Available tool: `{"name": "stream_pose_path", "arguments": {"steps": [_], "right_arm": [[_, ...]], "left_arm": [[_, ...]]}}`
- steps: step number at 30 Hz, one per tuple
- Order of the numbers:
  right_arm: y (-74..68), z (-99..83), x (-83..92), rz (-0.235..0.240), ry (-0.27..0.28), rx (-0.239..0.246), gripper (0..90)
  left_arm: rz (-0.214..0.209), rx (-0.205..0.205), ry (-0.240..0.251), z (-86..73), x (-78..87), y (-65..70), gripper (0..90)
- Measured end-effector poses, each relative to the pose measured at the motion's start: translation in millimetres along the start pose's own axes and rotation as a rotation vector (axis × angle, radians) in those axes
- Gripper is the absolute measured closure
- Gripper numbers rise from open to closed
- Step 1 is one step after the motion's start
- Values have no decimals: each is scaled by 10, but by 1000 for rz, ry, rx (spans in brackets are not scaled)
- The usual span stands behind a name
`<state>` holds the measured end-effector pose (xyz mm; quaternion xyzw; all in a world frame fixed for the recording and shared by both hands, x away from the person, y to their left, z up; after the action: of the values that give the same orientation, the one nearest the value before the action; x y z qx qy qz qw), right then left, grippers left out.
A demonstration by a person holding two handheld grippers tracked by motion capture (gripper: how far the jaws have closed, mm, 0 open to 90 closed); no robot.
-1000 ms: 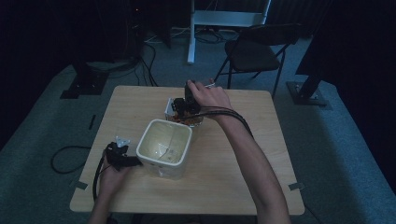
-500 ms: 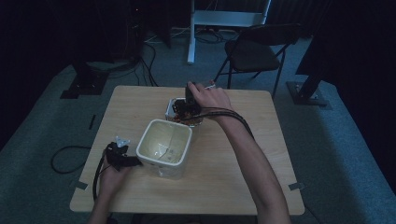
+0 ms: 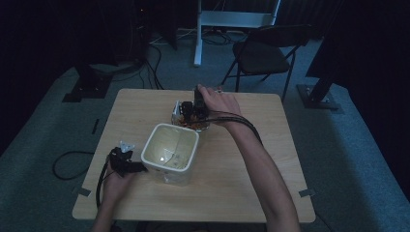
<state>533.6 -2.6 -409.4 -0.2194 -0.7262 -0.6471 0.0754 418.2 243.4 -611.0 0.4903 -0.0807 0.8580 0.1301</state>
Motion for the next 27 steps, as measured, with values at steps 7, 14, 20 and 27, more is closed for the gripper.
{"name": "stream_pose_path", "arguments": {"steps": [7, 14, 20, 27], "right_arm": [[53, -76, -6, 233, 152, -360, 359], [169, -233, 33, 511, 358, -741, 357], [268, -325, 162, 741, 557, -936, 357], [235, -310, 277, 764, 601, -922, 354]], "left_arm": [[0, 0, 0, 0, 0, 0, 32], [0, -1, 0, 0, 0, 0, 32], [1, -1, 0, 0, 0, -1, 32], [1, -1, 1, 1, -1, -1, 32]]}}
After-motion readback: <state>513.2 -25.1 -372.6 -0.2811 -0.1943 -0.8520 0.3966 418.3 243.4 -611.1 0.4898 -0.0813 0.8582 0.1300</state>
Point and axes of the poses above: each handheld gripper's, and its own axes: x roughly backward along the jaws, z roughly out of its top, y roughly to its right, the point moved 9 cm from there along -x, roughly forward along the jaws, and after that the axes turned 13 degrees about -y, right-handed, at the moved point
